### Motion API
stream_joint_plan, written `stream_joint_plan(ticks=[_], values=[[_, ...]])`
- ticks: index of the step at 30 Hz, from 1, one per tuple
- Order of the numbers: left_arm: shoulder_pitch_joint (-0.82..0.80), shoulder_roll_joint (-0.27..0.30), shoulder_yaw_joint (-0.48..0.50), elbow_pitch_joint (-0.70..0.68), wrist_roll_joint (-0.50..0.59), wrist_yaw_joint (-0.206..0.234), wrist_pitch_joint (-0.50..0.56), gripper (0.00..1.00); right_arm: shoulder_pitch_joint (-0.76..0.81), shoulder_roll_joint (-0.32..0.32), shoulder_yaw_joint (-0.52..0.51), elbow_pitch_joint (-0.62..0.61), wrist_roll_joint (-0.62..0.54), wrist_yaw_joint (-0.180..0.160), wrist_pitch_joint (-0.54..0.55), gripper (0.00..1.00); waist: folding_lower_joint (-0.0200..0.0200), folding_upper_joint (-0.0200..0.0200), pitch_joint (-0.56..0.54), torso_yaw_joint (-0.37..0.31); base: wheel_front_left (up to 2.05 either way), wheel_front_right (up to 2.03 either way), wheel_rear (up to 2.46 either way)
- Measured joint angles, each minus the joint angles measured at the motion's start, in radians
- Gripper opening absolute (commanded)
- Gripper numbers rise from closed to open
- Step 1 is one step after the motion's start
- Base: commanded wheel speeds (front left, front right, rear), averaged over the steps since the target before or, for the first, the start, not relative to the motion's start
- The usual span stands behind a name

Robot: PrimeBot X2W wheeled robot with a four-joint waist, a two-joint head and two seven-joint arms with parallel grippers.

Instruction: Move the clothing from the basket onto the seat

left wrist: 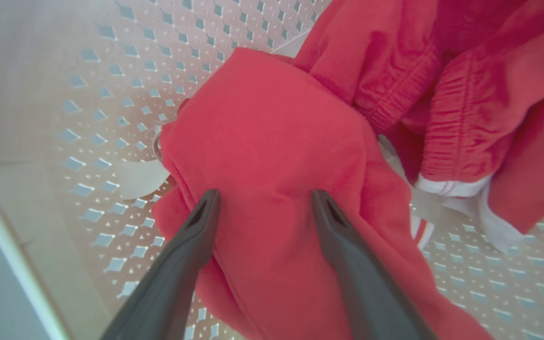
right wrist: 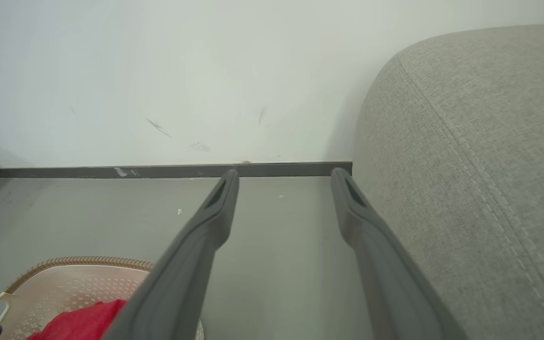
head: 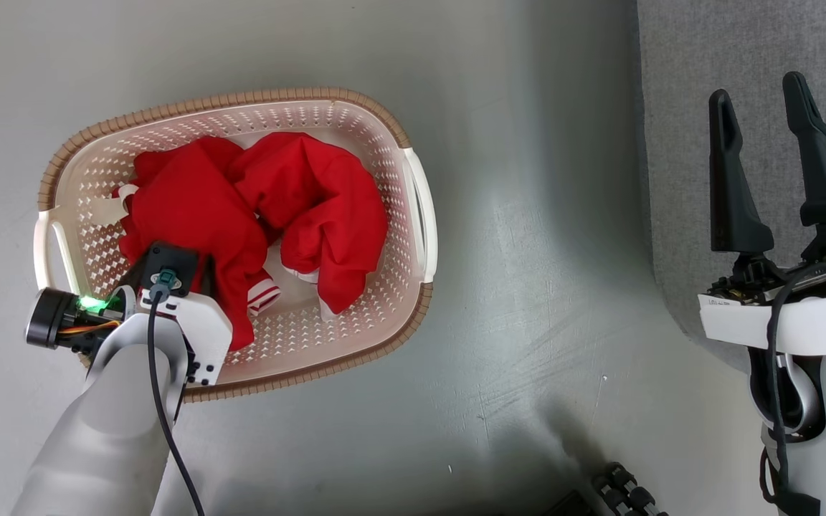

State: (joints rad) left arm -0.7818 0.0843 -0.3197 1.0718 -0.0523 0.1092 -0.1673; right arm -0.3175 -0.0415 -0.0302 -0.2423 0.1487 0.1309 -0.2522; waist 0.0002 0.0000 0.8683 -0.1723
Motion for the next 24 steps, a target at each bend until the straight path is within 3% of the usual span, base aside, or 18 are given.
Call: stream_joint_plan(ticks=[2,13,24], values=[[-0.010,-0.002,-0.003,0.008,0.000,0.000,0.000,0.01,0.000,0.000,-0.001,0.000,0.000,0.000,0.000,1.00,0.0000,0.0000,0.004,-0.001,0.00,0.00,0.00],[-0.033,-0.020,-0.008,0.016,-0.002,-0.013,-0.024,0.00,-0.027,0.000,-0.004,0.007,0.000,0.000,0.000,1.00,0.0000,0.0000,0.005,0.002,0.00,0.00,0.00],[-0.033,-0.037,0.005,-0.024,-0.038,-0.060,-0.076,0.00,-0.048,-0.001,-0.002,0.029,0.000,0.000,0.000,1.00,-0.0001,0.0000,-0.020,0.027,0.00,0.00,0.00]])
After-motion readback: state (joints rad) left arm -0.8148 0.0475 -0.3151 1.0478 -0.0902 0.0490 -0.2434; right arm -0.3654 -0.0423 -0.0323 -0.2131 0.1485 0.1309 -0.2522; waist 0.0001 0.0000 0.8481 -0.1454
